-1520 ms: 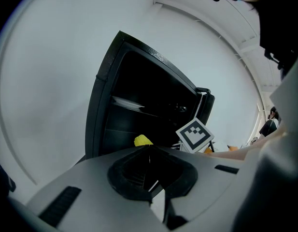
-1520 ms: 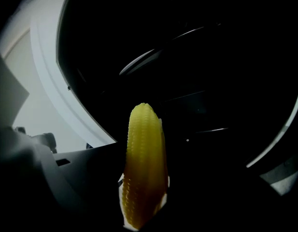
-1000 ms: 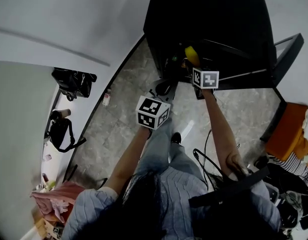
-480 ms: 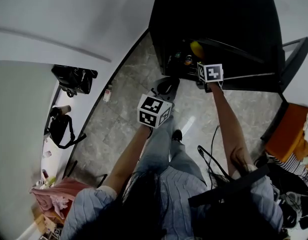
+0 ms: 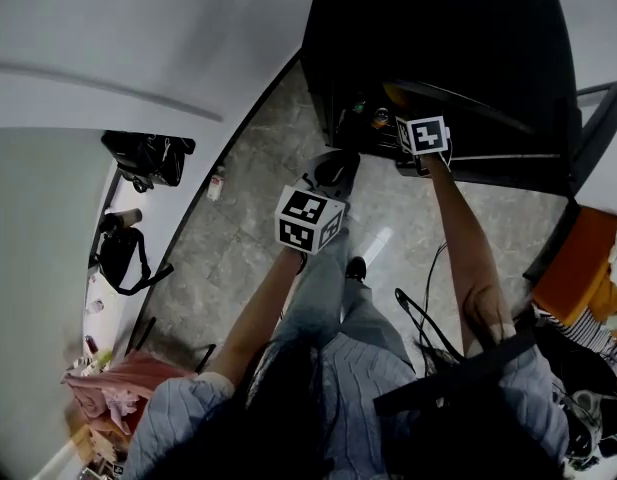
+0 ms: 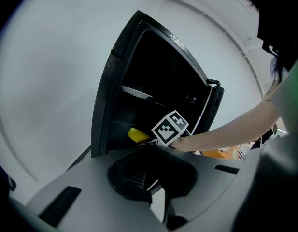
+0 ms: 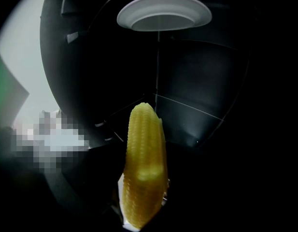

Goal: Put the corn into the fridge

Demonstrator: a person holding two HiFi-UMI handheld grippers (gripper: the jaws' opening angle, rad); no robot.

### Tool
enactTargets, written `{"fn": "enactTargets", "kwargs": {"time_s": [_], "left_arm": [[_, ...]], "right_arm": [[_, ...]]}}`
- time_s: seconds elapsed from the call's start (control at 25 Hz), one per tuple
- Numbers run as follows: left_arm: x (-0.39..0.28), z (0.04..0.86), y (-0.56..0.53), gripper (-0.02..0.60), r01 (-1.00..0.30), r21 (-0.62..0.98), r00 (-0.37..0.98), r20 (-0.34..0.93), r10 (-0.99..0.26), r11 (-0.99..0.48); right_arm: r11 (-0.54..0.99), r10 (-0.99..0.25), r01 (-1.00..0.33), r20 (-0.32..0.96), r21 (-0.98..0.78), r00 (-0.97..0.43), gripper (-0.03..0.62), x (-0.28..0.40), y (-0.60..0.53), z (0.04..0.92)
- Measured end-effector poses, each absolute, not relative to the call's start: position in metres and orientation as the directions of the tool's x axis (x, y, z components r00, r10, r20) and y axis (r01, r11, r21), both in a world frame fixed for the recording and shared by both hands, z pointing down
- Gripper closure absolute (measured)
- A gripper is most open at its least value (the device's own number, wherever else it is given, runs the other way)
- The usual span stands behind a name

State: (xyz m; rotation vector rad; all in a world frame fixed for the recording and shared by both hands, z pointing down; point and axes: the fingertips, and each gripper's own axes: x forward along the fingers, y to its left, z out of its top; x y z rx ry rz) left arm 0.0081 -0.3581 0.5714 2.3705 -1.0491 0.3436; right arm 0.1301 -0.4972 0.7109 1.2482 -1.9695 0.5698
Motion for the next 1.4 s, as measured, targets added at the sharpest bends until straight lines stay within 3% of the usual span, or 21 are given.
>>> {"fn": "enactTargets", "kwargs": {"time_s": [0.64, 1.0, 1.4], "left_arm": [[0.015, 0.577, -0.368, 0.572, -0.741, 0.368, 0.671, 0.428, -0.605, -0.561], [0.017, 0.582, -0.362, 0.572, -0.737, 0.369, 0.675, 0.443, -0.589, -0.566], [0.010, 0.588, -0.364, 0.572, -0.745, 0.366, 0.666, 0.453, -0.593, -0.557]], "right_arm": [[0.523, -0.532, -0.852, 0.770, -0.029, -0.353, 0.355, 0.128, -0.513, 0.722], [0.499, -0.511, -0.864, 0.782, -0.068, -0.357, 0.355, 0.126, -0.523, 0.707], [0.455, -0.575, -0.887, 0.738, -0.071, -0.354, 0.355, 0.127, -0.537, 0.707]]}}
